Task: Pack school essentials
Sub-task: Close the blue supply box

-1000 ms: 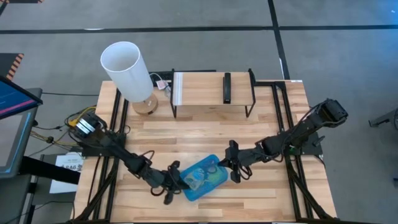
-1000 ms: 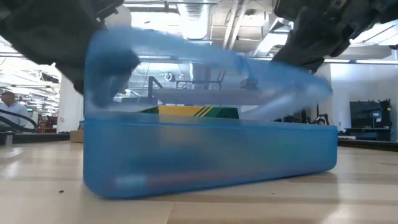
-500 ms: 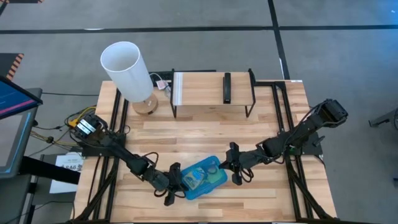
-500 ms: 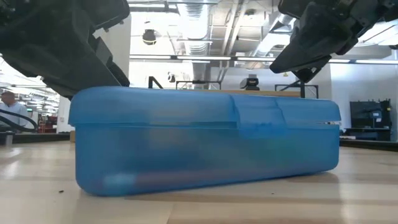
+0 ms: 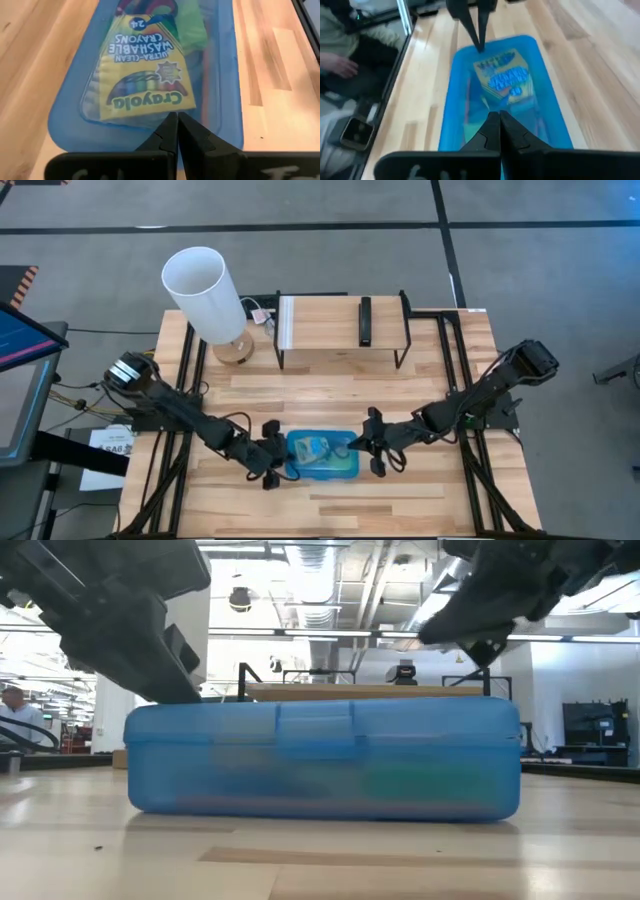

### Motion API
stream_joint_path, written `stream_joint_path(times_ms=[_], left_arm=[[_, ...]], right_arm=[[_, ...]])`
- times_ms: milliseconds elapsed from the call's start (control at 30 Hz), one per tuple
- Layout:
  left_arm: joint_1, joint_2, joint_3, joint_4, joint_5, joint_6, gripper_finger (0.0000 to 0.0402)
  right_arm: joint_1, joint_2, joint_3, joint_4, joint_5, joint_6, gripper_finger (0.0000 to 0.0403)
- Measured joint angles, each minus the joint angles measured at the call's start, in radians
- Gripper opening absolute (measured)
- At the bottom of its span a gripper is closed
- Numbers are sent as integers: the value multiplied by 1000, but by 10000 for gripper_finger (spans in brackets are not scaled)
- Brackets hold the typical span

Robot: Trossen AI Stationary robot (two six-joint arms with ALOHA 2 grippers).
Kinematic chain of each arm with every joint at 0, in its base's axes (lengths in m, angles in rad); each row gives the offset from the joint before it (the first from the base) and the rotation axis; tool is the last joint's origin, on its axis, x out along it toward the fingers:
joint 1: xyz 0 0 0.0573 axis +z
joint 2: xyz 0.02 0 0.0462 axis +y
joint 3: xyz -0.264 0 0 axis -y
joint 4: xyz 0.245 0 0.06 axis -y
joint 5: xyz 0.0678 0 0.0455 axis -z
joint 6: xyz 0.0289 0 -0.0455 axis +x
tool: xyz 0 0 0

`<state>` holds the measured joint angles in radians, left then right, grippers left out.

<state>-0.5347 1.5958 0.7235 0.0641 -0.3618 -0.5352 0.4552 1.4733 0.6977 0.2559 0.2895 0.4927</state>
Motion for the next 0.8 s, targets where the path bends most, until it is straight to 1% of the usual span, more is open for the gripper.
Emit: stream_joint_path(times_ms=[67,167,267,433,800], left_arm=[[0,-8,0,-3,-1,0,0],[0,-8,0,0,-1,-2,0],[-1,-3,-1,6,-5,-16,0],[-2,-4,-10,15,-11,-38,0],[-2,-6,-8,-24,-16,-78,0]], right_arm=[[12,33,-3,54,6,-36,8],[27,122,1,192,6,-85,8],[41,207,-1,266,6,-117,8],[38,285,10,281,6,-105,8],[13,375,13,301,5,-51,9]])
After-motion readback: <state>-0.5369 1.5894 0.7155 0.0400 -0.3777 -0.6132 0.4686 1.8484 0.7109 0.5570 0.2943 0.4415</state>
